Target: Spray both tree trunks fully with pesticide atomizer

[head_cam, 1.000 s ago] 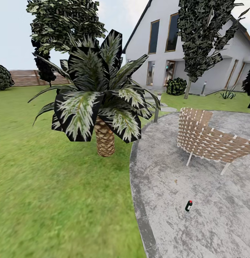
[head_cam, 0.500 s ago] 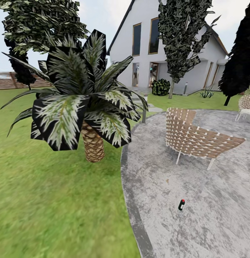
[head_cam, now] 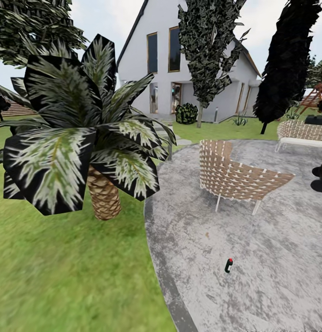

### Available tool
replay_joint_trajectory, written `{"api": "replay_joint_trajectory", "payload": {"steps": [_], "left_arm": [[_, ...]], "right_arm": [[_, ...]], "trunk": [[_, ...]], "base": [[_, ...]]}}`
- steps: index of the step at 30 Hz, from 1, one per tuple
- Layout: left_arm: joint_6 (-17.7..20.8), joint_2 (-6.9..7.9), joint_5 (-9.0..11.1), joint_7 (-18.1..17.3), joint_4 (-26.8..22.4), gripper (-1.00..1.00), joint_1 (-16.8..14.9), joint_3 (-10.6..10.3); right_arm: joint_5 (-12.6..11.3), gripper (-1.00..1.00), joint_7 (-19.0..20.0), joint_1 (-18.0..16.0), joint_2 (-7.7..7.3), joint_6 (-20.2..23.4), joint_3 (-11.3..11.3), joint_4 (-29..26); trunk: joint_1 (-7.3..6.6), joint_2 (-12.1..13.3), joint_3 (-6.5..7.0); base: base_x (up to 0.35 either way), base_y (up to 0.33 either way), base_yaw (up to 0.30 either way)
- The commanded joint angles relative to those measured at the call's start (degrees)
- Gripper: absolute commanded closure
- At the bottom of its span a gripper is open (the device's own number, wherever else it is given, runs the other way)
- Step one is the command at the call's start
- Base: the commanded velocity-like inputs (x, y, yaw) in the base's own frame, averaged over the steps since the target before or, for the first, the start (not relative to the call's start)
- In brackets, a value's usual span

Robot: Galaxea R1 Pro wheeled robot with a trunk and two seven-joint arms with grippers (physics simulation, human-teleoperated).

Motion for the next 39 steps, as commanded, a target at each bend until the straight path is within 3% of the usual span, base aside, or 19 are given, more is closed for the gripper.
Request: {"api": "replay_joint_trajectory", "payload": {"steps": [1, 39], "left_arm": [[0.0, 0.00, 0.0, 0.0, 0.0, -1.00, 0.0, 0.0], [0.0, 0.00, 0.0, 0.0, 0.0, -1.00, 0.0, 0.0]], "right_arm": [[0.0, -1.00, 0.0, 0.0, 0.00, 0.0, 0.0, 0.0], [0.0, -1.00, 0.0, 0.0, 0.00, 0.0, 0.1, 0.0]], "trunk": [[0.00, 0.0, 0.04], [0.00, 0.0, 1.32]], "base": [[0.054, 0.110, -0.282], [0.003, 0.006, -0.282]]}}
